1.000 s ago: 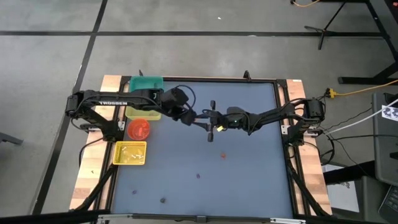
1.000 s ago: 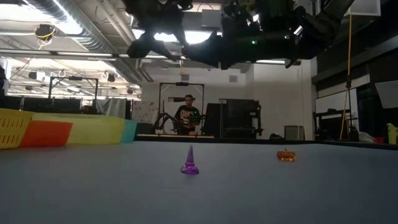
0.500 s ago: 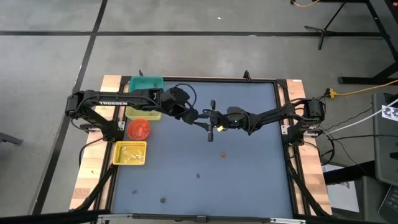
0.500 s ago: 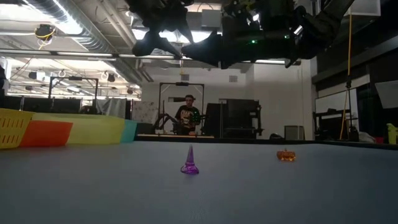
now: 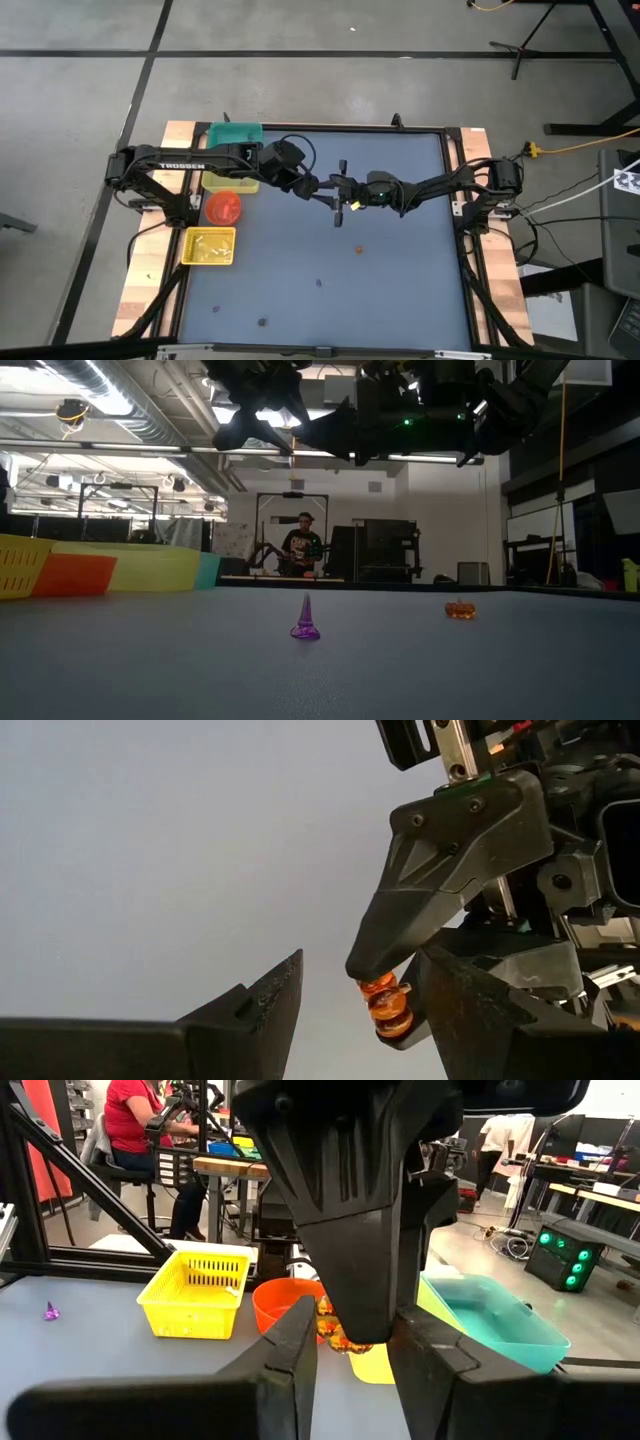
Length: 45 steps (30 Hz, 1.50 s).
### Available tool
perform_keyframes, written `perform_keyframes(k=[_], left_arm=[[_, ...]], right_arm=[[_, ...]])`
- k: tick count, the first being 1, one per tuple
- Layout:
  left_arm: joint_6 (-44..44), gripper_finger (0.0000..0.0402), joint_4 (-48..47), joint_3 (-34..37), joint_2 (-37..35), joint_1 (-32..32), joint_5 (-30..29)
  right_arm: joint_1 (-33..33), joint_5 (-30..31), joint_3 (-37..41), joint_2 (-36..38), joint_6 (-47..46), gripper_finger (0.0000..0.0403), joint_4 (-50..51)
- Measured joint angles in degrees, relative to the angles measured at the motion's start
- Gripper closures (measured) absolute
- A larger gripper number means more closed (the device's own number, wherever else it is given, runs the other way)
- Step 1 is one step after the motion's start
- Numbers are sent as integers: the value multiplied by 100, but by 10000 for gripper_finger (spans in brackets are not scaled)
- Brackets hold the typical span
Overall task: Sort Halloween decoration
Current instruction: Put the top orange pumpkin toy into the orange bin
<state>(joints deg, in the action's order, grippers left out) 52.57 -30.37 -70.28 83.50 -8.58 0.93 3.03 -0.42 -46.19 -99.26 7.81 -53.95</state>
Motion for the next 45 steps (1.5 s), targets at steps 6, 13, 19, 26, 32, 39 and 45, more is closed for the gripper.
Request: perform_keyframes(k=[6, 13, 19, 26, 32, 39, 45], left_arm=[[36, 226, 0, 0, 0, 0, 0], [132, 251, 0, 0, 0, 0, 0], [134, 263, 2, 0, 0, 0, -13], [134, 280, 9, -2, 0, -2, -14], [134, 295, 9, -2, 0, -2, -9], [134, 309, 9, -2, 0, -2, 0], [134, 331, 8, -2, 0, -2, 4]], right_arm=[[0, 2, 0, 0, 0, 299, 0], [0, 7, 0, -1, 0, 299, 2], [-4, 332, 0, -1, 4, 299, 4], [-4, 430, 0, -2, 4, 299, 9], [-4, 431, 0, -2, 4, 299, 11], [-4, 432, 0, -2, 3, 299, 11], [-2, 432, 0, -2, 0, 299, 13]])
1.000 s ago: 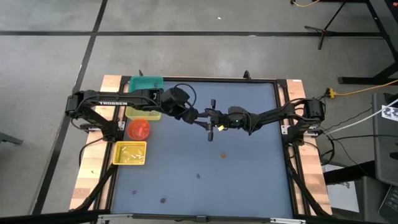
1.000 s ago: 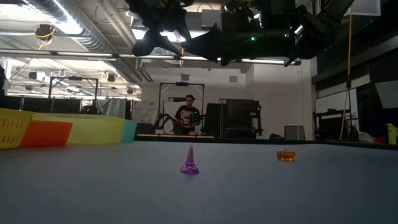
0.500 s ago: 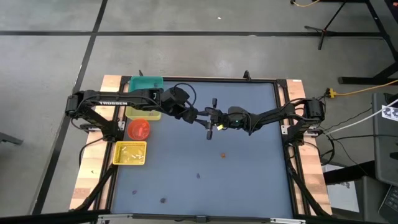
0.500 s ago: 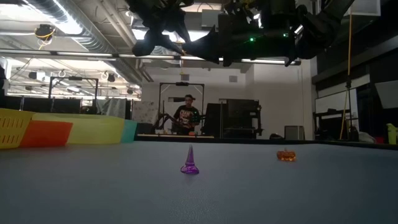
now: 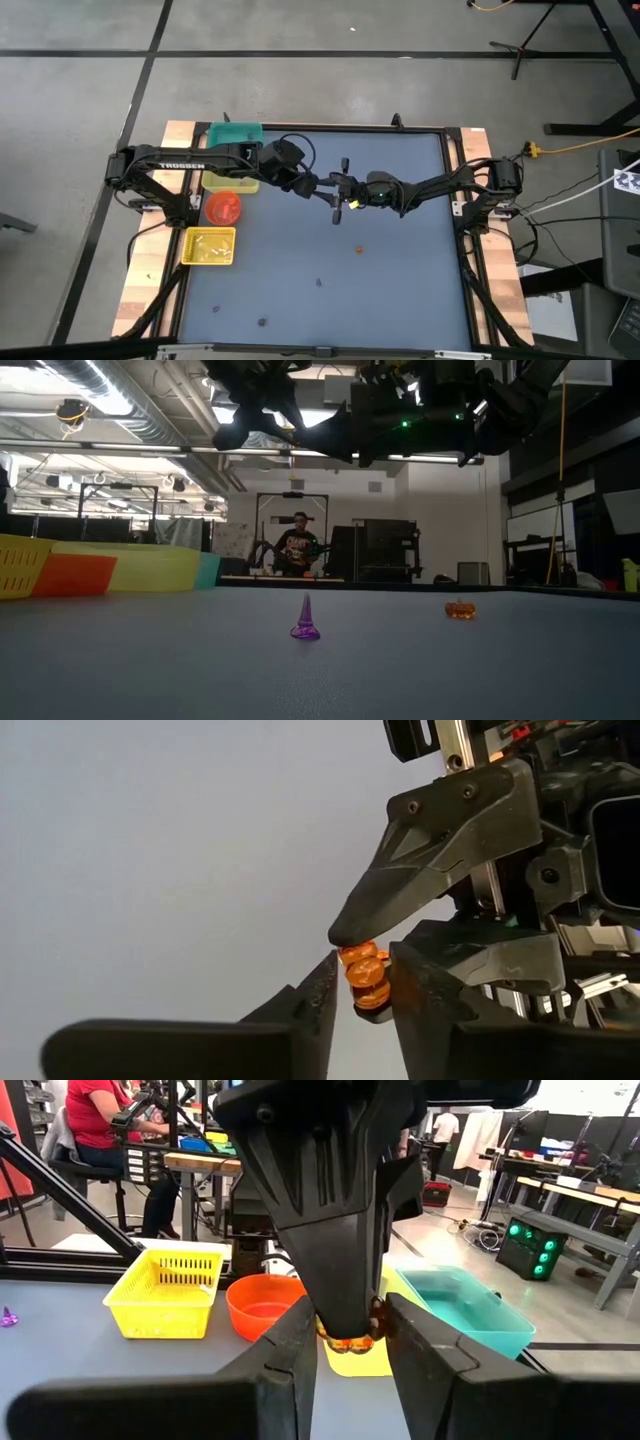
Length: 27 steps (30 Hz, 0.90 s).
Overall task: Sort Halloween decoration
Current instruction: Put the top orange pumpkin toy into the orange bin
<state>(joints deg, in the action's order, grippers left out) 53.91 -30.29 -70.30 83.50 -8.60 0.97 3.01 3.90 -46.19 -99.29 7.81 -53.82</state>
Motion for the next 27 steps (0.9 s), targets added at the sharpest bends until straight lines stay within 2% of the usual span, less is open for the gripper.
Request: perform_keyframes(k=[11, 27], left_arm=[[13, 364, -21, 0, 0, 0, -15], [1, 366, -11, 0, 0, 0, -38]], right_arm=[[2, 9, 2, 0, 9, 299, 9], [2, 7, 2, 0, 4, 299, 4]])
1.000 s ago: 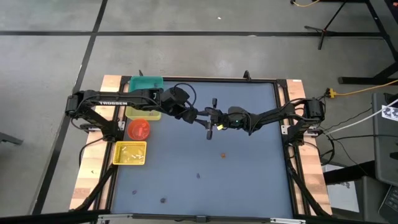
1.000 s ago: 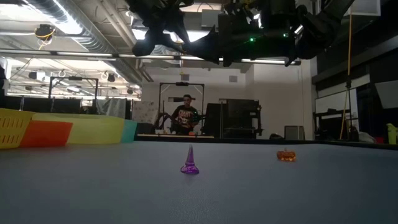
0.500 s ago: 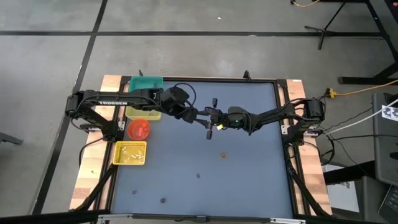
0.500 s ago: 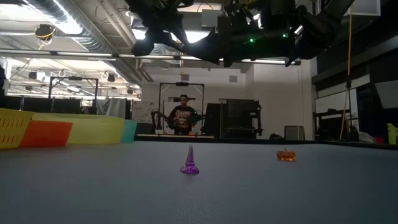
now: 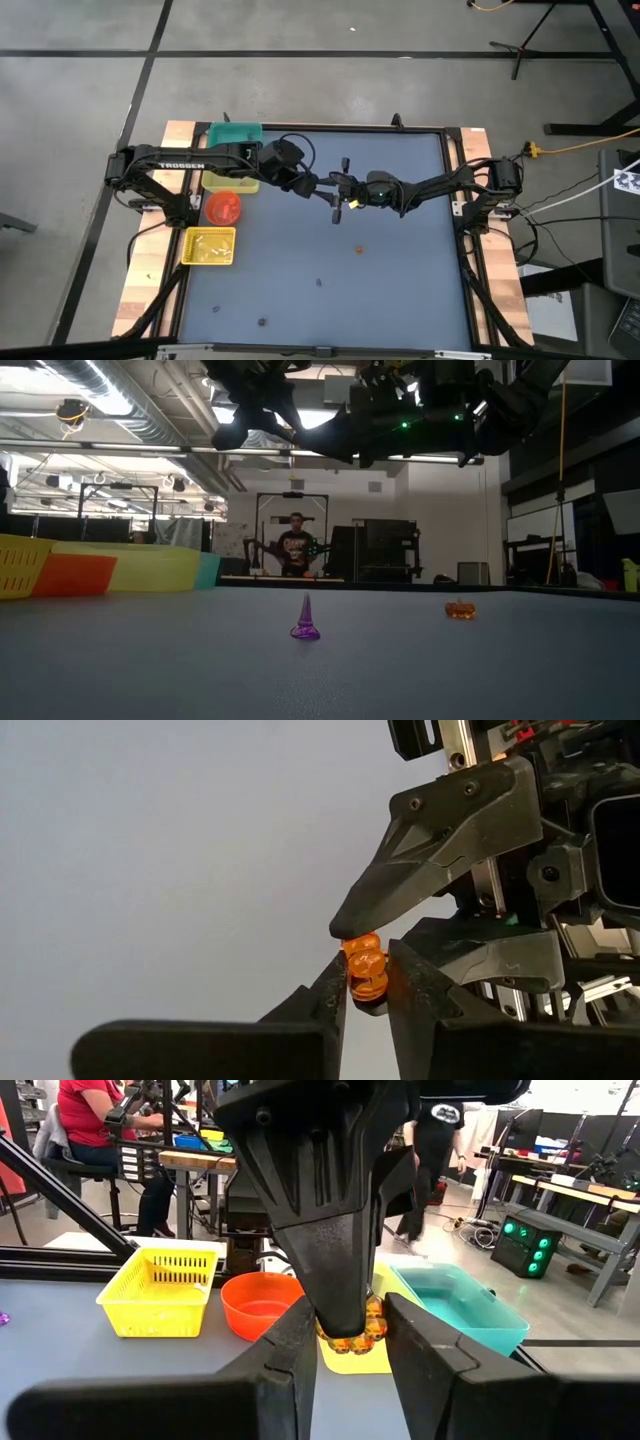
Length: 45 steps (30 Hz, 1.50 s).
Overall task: Sort Halloween decoration
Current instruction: Put the top orange pumpkin toy into the orange bin
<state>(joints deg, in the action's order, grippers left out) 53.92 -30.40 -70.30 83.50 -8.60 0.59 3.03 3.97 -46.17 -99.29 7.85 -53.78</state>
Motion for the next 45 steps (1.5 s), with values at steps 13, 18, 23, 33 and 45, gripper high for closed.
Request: perform_keyframes(k=[13, 18, 23, 33, 45], left_arm=[[-24, 367, 10, 0, 0, -24, 1], [-27, 367, 17, 0, 2, -26, -3], [-65, 367, -38, 0, 2, -26, -4], [-476, 367, -1458, 0, 2, -26, 44], [-757, 367, -5170, 0, 2, 230, -305]], right_arm=[[2, -215, 0, 0, -14, 272, -20], [0, -203, -2, 0, -17, 211, -41], [-4, -246, -3, 0, -17, 166, 111], [-4, -454, -4, 0, -29, 144, 1564], [-4, -658, -4, 0, -230, 144, 3038]])
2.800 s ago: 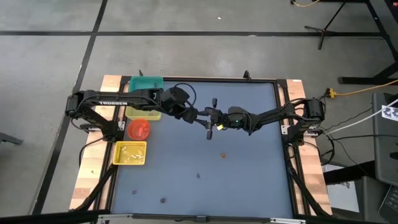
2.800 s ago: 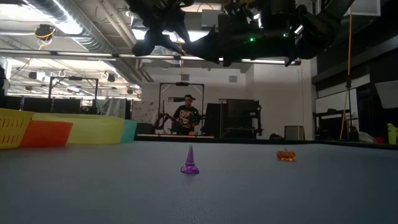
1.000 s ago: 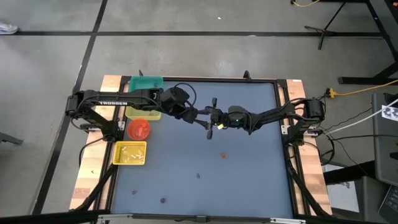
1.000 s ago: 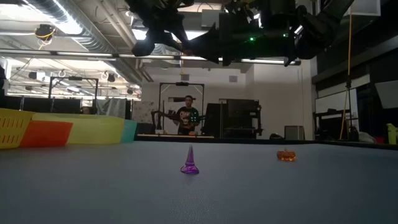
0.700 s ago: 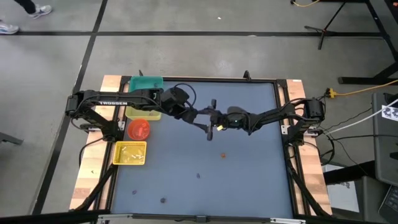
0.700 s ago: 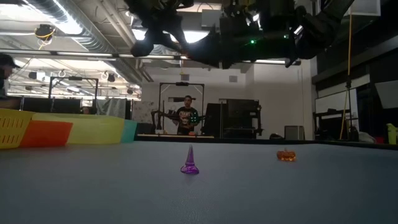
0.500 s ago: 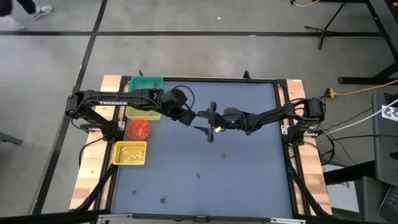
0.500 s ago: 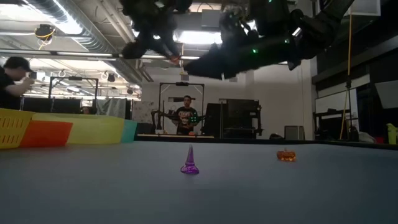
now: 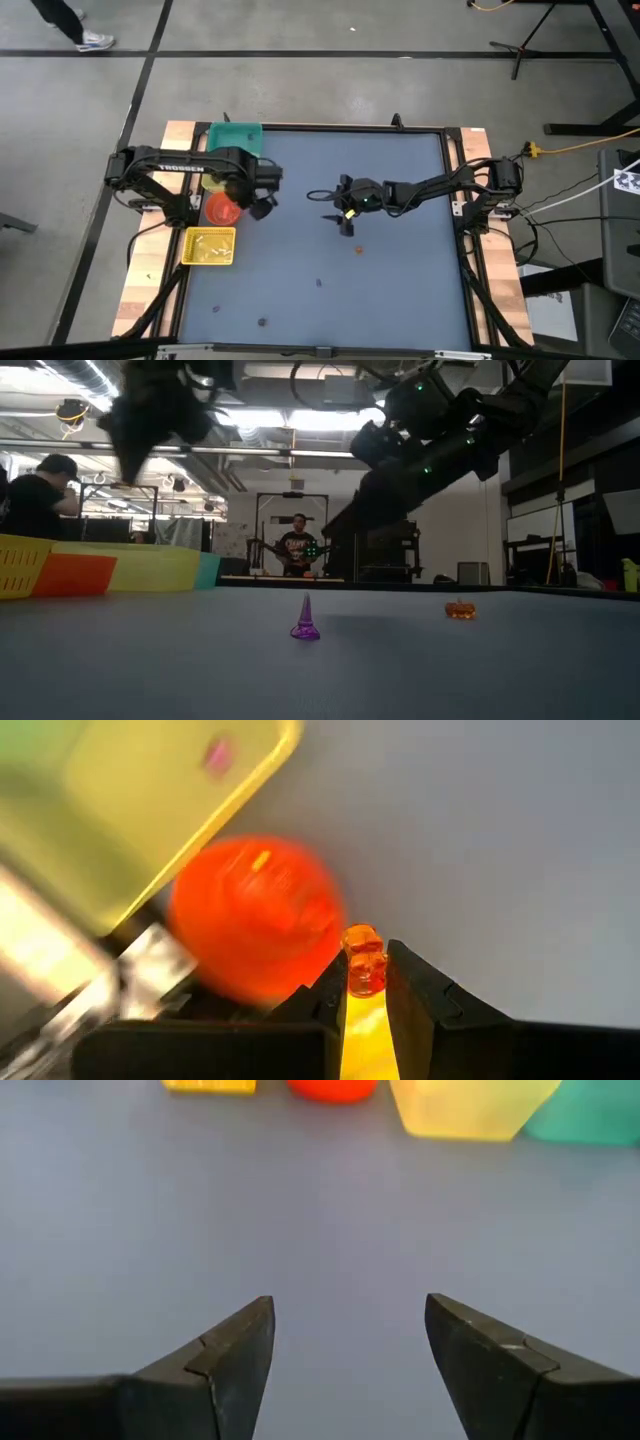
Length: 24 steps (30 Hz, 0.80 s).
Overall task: Sort Halloween decoration
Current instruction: Put the top orange pumpkin toy into the orange bin
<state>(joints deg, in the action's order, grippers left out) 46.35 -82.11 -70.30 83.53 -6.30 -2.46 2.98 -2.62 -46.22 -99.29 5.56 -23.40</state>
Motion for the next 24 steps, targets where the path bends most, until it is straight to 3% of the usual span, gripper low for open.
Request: perform_keyframes(k=[5, 15, 24], left_arm=[[7, 367, -796, 2, 0, 281, -173], [-26, 367, -787, 52, 0, 612, -601], [-42, 366, -793, 819, 0, 751, -698]], right_arm=[[0, -2, 0, 0, -2, 144, 258], [0, -2, 0, 0, -289, 144, 258], [0, 1, 0, 0, -292, 144, 258]])
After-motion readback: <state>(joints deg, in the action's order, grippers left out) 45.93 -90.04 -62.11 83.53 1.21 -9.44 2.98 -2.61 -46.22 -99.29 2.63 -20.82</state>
